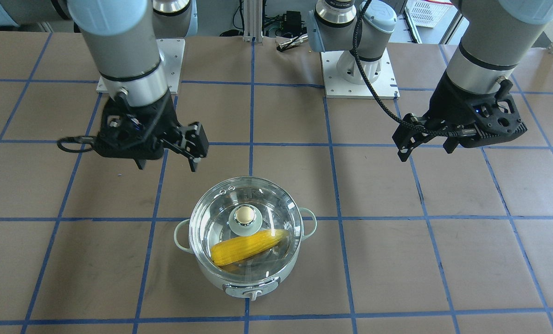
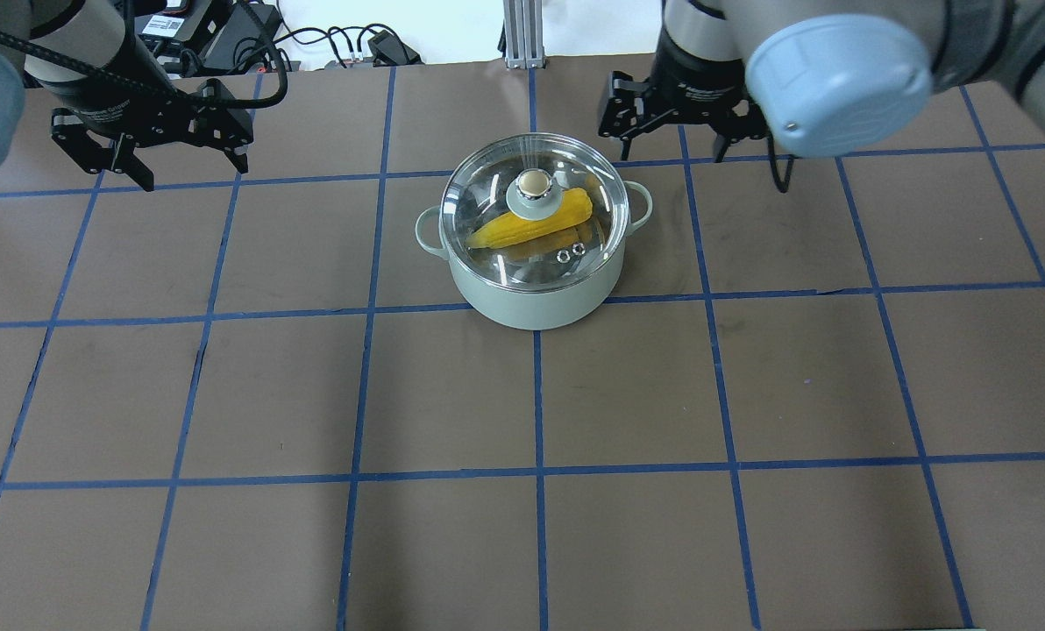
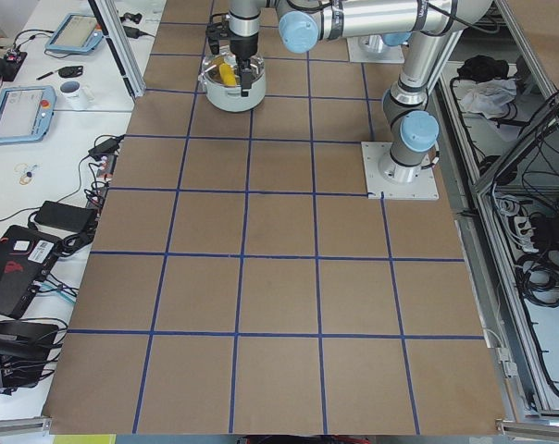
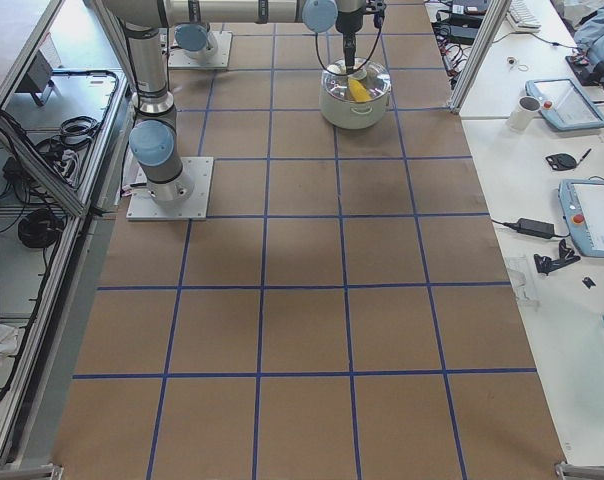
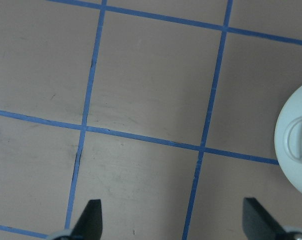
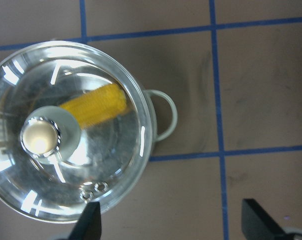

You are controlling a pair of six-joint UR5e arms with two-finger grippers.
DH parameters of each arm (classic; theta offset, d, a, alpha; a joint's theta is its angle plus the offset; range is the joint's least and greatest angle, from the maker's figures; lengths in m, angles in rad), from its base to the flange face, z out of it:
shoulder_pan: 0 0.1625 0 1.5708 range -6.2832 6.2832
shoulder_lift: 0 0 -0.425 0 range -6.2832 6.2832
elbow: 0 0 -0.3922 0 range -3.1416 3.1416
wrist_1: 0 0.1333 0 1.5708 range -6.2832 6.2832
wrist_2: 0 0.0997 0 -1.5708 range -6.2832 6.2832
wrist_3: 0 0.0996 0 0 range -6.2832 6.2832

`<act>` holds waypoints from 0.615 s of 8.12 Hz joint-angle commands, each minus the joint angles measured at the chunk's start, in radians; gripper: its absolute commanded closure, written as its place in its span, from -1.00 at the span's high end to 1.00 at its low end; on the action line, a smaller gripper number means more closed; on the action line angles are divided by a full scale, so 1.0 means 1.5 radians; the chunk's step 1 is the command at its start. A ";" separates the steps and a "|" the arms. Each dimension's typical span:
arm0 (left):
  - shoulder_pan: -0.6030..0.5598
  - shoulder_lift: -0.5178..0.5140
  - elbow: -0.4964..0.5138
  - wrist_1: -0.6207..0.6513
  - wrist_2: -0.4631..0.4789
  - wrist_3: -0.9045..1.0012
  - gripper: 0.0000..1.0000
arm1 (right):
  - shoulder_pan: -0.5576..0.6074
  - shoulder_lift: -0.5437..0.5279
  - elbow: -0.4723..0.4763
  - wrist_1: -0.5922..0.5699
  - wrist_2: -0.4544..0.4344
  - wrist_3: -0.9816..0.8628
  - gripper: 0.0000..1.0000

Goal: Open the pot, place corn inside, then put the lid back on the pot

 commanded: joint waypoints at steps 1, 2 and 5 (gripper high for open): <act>0.000 0.002 0.000 -0.005 0.001 -0.001 1.00 | -0.075 -0.109 0.004 0.180 -0.004 -0.077 1.00; -0.001 0.005 0.001 -0.005 0.001 -0.001 1.00 | -0.081 -0.120 0.004 0.199 -0.005 -0.108 1.00; -0.002 0.016 0.004 -0.017 0.001 -0.001 1.00 | -0.080 -0.124 0.004 0.203 -0.006 -0.107 1.00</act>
